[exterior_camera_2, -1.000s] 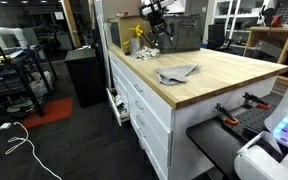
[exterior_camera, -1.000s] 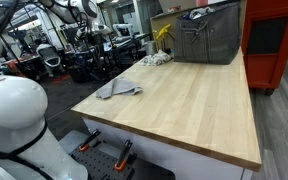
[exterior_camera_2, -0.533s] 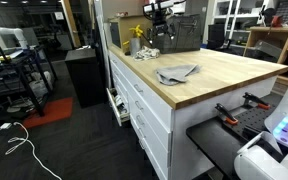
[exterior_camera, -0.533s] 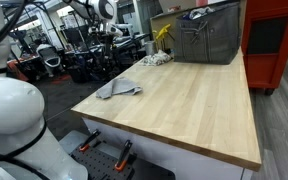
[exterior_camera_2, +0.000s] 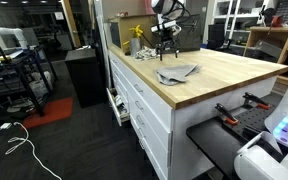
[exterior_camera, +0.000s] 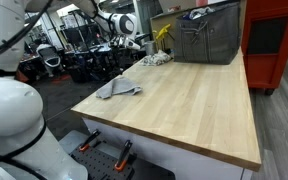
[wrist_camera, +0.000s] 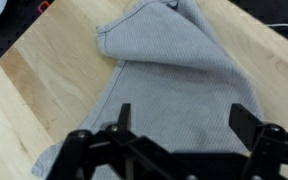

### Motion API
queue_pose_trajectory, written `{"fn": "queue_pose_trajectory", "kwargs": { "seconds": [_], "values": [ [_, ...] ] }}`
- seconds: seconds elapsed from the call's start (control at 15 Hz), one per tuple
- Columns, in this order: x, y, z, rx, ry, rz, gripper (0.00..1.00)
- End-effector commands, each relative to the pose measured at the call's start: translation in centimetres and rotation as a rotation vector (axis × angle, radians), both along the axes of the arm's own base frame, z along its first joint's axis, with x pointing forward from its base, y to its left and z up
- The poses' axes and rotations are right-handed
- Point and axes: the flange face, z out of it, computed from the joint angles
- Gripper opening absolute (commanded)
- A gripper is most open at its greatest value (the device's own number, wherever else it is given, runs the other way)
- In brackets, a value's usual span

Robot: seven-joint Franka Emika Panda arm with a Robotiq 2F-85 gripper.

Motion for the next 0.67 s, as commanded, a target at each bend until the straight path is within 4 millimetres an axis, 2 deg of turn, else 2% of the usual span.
{"fn": "queue_pose_trajectory", "kwargs": {
  "seconds": [0.0,0.13,0.33,0.4,0.53,0.6],
  "values": [
    [-1.8,-2.6,-1.5,-0.070,-0.003,-0.051,1.00],
    [-4.0,-3.1,-1.3,-0.053,-0.030,0.038,1.00],
    [-7.6,-2.3,1.4,-0.025,-0.111,0.221,1.00],
    [-4.1,-2.5,-1.7,-0.034,-0.050,0.145,1.00],
    [-4.8,-2.2,-0.4,-0.035,-0.064,0.155,1.00],
    [-4.7,-2.2,-0.7,-0.035,-0.062,0.155,1.00]
  ]
}}
